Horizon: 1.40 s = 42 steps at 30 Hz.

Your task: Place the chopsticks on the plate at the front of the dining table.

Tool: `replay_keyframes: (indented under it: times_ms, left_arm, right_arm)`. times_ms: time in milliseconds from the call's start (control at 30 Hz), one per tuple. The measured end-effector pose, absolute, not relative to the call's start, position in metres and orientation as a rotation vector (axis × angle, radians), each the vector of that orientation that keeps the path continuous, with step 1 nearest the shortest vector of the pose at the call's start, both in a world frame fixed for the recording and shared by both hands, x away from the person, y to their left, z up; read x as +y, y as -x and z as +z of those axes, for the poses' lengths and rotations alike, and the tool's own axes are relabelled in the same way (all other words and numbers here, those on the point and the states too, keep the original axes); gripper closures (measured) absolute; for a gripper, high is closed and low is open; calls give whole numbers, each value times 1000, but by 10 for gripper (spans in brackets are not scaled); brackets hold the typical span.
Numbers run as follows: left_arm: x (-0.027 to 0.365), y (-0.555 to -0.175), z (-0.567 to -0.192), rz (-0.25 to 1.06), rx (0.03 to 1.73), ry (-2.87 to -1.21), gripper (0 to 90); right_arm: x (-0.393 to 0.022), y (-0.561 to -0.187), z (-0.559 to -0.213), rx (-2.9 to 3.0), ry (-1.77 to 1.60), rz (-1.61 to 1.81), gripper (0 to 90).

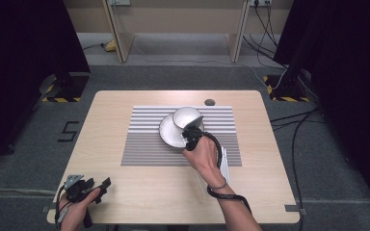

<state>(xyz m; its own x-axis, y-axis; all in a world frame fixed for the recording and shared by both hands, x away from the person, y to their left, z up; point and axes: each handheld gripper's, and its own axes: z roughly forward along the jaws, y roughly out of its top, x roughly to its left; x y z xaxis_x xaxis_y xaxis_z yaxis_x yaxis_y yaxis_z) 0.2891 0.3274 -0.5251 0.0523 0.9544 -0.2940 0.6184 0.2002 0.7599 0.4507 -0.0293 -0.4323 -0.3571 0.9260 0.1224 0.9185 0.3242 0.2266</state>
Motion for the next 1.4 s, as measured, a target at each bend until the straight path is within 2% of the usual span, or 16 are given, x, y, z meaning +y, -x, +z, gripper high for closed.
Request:
replay_keyframes:
  times_ms: [1400]
  left_arm:
    - [328,-289,-525,517,1653,-1506,254]
  right_arm:
    - [-10,-468,-432,2526,-1759,432,853]
